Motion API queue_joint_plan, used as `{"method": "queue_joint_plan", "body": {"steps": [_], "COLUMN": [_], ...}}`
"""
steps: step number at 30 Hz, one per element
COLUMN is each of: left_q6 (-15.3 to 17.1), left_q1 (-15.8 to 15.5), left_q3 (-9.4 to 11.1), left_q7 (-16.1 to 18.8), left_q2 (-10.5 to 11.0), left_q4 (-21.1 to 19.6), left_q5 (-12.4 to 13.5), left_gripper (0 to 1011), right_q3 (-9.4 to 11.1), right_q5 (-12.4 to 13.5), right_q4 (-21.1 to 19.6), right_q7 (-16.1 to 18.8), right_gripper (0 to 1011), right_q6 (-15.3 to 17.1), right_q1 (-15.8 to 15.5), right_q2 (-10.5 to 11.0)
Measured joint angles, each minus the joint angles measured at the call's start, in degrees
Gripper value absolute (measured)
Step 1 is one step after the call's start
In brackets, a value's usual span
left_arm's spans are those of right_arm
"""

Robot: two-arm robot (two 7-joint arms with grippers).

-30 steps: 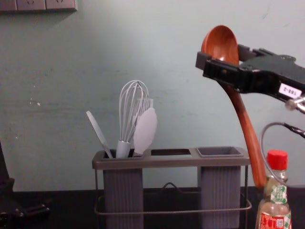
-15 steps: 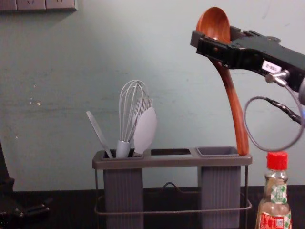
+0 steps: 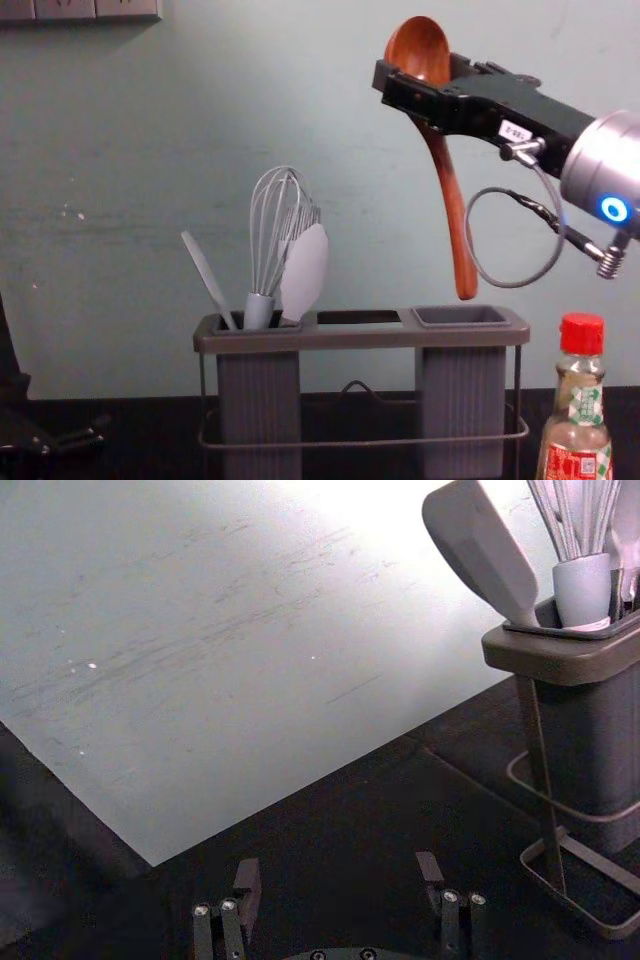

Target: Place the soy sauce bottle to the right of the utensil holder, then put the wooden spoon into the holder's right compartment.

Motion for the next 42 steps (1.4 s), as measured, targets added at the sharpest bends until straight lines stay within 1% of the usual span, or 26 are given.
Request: {"method": "queue_joint_plan", "body": {"steps": [2, 5, 12, 14, 18, 20, 24, 33, 42], "left_q6": [0.0, 0.0, 0.0, 0.0, 0.0, 0.0, 0.0, 0.0, 0.0], "left_q1": [0.0, 0.0, 0.0, 0.0, 0.0, 0.0, 0.0, 0.01, 0.0], "left_q3": [0.0, 0.0, 0.0, 0.0, 0.0, 0.0, 0.0, 0.0, 0.0], "left_q7": [0.0, 0.0, 0.0, 0.0, 0.0, 0.0, 0.0, 0.0, 0.0], "left_q2": [0.0, 0.0, 0.0, 0.0, 0.0, 0.0, 0.0, 0.0, 0.0], "left_q4": [0.0, 0.0, 0.0, 0.0, 0.0, 0.0, 0.0, 0.0, 0.0], "left_q5": [0.0, 0.0, 0.0, 0.0, 0.0, 0.0, 0.0, 0.0, 0.0], "left_gripper": [1011, 1011, 1011, 1011, 1011, 1011, 1011, 1011, 1011], "right_q3": [-0.24, -0.37, 0.01, 0.18, 0.48, 0.87, 1.39, 2.24, 2.85], "right_q5": [0.0, 0.0, 0.84, 0.99, 1.06, 1.22, 1.4, 2.17, 1.92], "right_q4": [1.7, 3.22, 7.44, 8.44, 9.6, 10.64, 11.74, 13.83, 15.69], "right_q7": [-0.04, -0.09, 0.11, 0.35, 0.52, 0.67, 1.03, 2.29, 2.61], "right_gripper": [837, 837, 837, 837, 837, 837, 836, 836, 837], "right_q6": [-0.84, -1.87, -6.45, -7.67, -9.07, -10.45, -12.25, -14.63, -16.41], "right_q1": [0.81, 1.37, 2.02, 2.03, 1.78, 1.27, 0.62, -0.39, -1.48], "right_q2": [-0.57, -1.13, -2.9, -3.3, -3.71, -4.11, -4.56, -5.38, -6.06]}}
